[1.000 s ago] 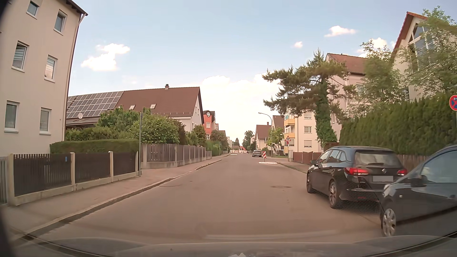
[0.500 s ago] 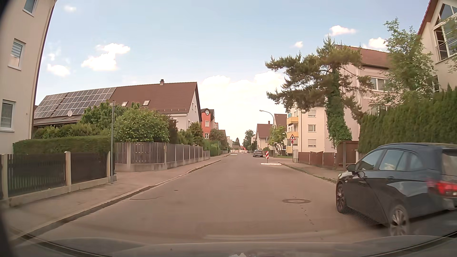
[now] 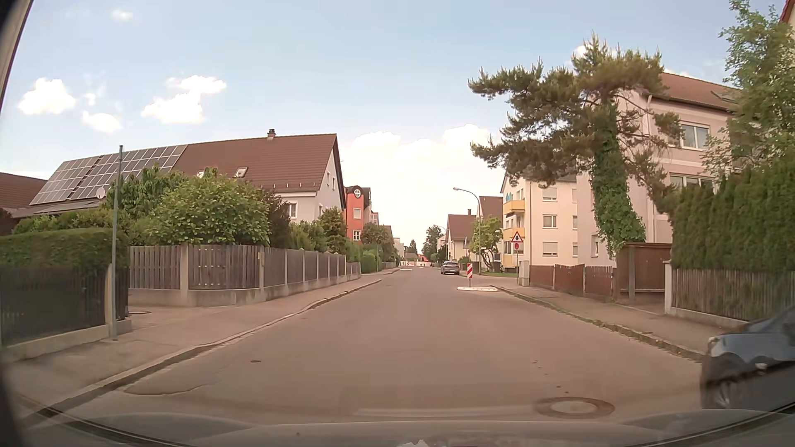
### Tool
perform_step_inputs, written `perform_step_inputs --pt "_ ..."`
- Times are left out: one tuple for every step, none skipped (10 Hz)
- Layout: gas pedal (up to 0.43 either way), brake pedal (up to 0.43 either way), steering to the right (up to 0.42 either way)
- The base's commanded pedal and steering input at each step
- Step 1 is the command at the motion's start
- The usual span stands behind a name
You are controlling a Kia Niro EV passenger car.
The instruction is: Follow the waypoints while adhering to traffic rules and regulations
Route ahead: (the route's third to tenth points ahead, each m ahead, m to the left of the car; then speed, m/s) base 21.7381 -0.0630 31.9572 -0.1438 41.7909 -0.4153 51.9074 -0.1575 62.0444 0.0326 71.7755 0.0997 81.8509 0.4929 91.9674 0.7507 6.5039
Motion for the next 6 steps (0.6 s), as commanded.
perform_step_inputs --pt "0.067 0.018 0.015" --pt "0.067 0.024 0.018" --pt "0.067 0.018 0.019" --pt "0.067 0.018 0.018" --pt "0.067 0.018 0.019" --pt "0.067 0.018 0.010"
